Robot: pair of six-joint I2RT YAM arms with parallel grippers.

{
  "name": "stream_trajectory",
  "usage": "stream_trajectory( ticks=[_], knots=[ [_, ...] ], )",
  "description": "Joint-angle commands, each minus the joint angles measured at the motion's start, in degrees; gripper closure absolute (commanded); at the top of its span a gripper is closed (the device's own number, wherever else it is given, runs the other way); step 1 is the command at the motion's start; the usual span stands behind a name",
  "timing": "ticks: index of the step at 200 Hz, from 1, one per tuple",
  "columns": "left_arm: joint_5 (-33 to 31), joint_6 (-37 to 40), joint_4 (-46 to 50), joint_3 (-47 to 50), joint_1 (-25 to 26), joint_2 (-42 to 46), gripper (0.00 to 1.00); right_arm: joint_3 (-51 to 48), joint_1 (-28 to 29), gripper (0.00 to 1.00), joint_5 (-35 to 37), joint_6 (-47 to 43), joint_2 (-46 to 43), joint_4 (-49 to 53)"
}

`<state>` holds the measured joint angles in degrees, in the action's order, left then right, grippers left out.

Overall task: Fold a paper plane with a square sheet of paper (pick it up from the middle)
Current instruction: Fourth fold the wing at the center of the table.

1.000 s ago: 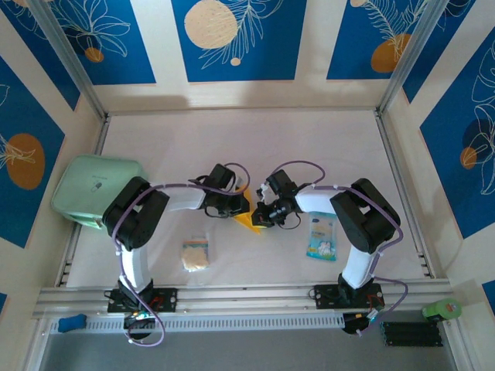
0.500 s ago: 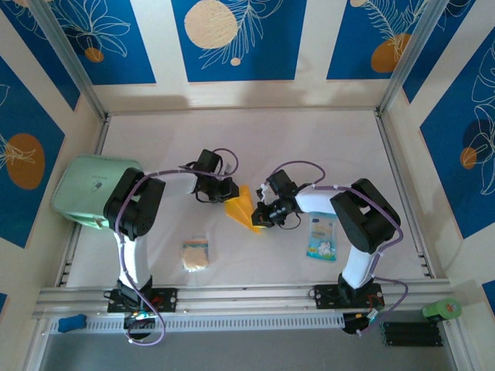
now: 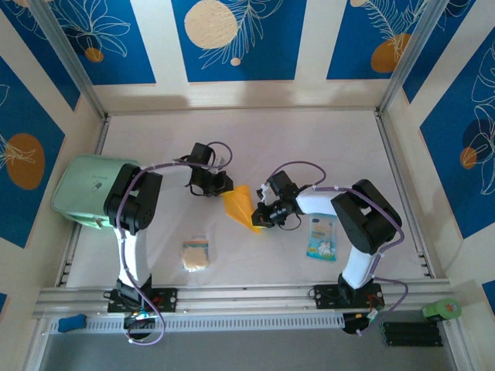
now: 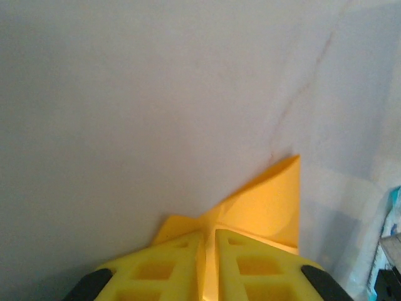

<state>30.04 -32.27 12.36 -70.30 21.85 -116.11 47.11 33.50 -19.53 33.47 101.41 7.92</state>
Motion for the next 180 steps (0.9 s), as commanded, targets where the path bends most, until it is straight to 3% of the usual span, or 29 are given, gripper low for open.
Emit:
stream_trajectory(
  ticks=[1,41,73,130,180],
  knots=[
    [-10.14,3.57,2.23,-2.7,-4.41,-3.44,0.83,-4.56,-0.42,1.0,9.52,-0.29,3.34,12.13],
    [-10.71,4.63,5.36,-7.33,-5.18,-2.02,0.82,-3.28,-0.43,0.99,7.25,-0.16,2.0,10.32],
    [-9.91,1.13,4.88,-6.14,-5.13,5.58,0.78,2.6,-0.06,0.92,1.33,1.57,-3.11,5.99],
    [-9.58,-11.0,-4.06,9.94,-4.89,24.18,0.58,5.62,-2.17,0.72,4.0,3.98,-12.0,0.78],
    [-6.78,-20.73,-15.63,24.97,-3.79,32.53,0.49,9.2,-4.93,0.63,1.55,1.35,-4.6,1.19]
  ],
)
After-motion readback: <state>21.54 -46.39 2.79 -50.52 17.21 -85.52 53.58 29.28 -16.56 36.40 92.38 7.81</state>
